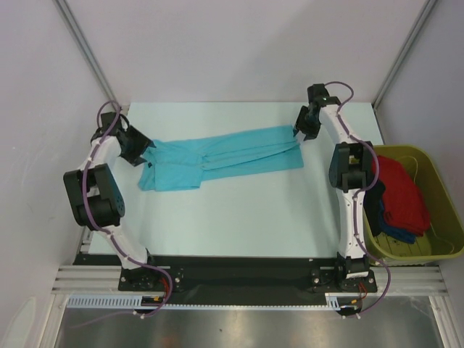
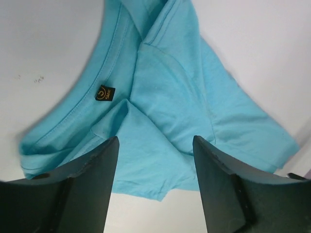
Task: Fold and stack the t-shirts
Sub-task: Fold the tshirt
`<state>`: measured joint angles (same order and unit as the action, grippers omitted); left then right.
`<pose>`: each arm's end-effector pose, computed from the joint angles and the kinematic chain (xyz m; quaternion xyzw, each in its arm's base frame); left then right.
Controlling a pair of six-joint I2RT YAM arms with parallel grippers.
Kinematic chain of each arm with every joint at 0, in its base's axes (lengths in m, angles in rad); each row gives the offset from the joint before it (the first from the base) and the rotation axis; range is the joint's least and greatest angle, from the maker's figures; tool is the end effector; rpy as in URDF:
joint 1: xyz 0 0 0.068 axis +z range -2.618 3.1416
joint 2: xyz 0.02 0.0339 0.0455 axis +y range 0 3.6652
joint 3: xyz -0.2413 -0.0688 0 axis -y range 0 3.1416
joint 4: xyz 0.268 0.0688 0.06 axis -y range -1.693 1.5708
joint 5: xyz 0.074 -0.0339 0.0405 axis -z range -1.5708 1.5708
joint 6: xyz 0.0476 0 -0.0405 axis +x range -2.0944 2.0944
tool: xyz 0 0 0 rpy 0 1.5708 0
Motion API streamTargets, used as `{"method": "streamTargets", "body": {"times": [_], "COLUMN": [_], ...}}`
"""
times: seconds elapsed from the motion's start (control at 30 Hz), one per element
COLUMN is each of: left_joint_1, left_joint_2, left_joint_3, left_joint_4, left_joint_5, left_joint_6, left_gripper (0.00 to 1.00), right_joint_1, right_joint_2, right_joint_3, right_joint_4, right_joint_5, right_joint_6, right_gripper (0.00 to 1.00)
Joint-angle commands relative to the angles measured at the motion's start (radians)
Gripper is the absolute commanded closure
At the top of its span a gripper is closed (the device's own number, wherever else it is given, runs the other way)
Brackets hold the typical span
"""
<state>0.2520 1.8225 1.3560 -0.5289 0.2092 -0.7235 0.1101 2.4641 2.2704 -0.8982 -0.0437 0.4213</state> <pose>0.4015 0.0932 0.1791 -0.4208 0.8563 -0.1633 0.2510 0.5351 0.0612 0.1642 0.1454 0.9603 0.0827 0.2232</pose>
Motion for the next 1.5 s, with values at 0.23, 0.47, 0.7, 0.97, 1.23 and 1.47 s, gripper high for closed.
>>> {"method": "streamTargets", "body": {"times": [0.23,0.47,0.7,0.97,1.23,1.47], "left_joint_1": [0.006,0.004,0.004,0.015,0.015,0.015], "left_joint_2": [-0.224,-0.417,-0.453,-0.399,-0.359,-0.273], "left_joint_3": [-0.069,-0.375,-0.526,-0.489,-0.491,-0.492], "left_joint_4": [-0.014,0.033,0.101,0.090,0.092,0.159], "left_joint_5": [0.022,0.074,0.124,0.050,0.036,0.035], "left_joint_6": [0.242,0.227,0.177,0.254,0.279,0.300], "left_gripper": [0.34,0.42,0.43,0.47,0.36,0.42], "right_joint_1": [0.026,0.238,0.420,0.523,0.566,0.602], "right_joint_2": [-0.210,-0.385,-0.327,-0.218,-0.120,-0.059], "right_joint_3": [-0.137,-0.400,-0.492,-0.434,-0.399,-0.345], "right_joint_4": [0.016,0.191,0.404,0.416,0.464,0.495], "right_joint_5": [-0.073,-0.225,-0.487,-0.527,-0.572,-0.519], "right_joint_6": [-0.042,-0.020,0.152,0.180,0.215,0.289], "right_gripper": [0.36,0.35,0.39,0.41,0.39,0.44]}}
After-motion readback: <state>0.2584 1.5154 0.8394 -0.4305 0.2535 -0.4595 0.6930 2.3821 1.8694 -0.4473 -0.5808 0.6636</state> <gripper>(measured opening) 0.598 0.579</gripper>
